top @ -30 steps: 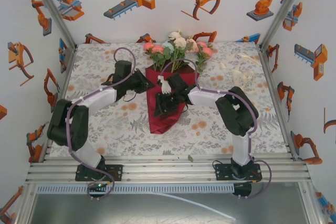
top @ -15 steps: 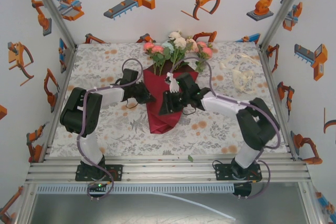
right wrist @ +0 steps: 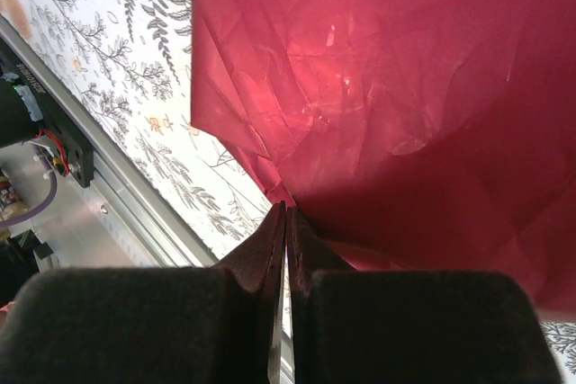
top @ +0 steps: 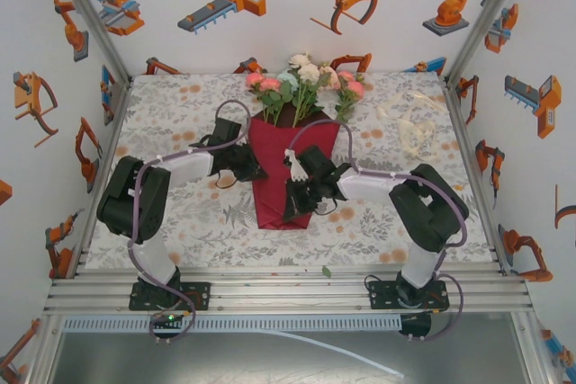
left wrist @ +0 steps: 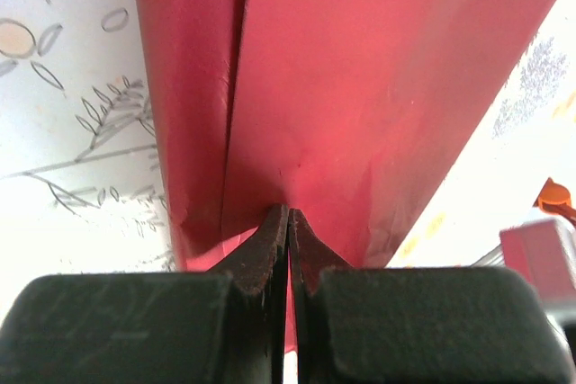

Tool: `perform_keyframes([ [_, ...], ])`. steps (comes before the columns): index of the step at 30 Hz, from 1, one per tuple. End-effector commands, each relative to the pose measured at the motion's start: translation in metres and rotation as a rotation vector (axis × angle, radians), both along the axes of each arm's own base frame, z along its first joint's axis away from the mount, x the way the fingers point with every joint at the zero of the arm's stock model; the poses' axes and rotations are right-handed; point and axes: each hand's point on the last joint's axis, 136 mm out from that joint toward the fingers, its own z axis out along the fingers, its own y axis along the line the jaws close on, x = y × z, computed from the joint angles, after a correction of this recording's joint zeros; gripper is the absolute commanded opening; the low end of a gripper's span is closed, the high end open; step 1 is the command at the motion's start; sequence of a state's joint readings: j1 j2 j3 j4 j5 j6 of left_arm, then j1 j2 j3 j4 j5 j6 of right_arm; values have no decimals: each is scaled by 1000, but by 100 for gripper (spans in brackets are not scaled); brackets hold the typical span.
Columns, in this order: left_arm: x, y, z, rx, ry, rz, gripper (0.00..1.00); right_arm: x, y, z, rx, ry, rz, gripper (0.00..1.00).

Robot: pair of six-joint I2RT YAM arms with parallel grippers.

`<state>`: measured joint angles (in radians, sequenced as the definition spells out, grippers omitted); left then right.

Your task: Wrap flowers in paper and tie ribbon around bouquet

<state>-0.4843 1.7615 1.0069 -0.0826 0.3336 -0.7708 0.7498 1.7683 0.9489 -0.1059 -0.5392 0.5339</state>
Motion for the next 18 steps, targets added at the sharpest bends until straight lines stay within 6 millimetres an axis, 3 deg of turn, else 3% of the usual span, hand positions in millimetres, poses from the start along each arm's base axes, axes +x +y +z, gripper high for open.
perform_keyframes([
  [1,-12,-12,33,-2,-38,-64,10,-6,1,-4,16,17,25,8],
  [5,-36,-27,29,-3,-4,-87,11,-8,1,-8,20,25,28,8],
  [10,-56,-39,-8,-11,85,-131,11,-7,3,-6,30,19,30,8],
  [15,-70,-30,-33,34,132,-131,10,0,-2,23,54,-42,5,12],
  [18,-75,-24,-38,49,136,-134,9,18,-17,38,56,-138,-78,12],
])
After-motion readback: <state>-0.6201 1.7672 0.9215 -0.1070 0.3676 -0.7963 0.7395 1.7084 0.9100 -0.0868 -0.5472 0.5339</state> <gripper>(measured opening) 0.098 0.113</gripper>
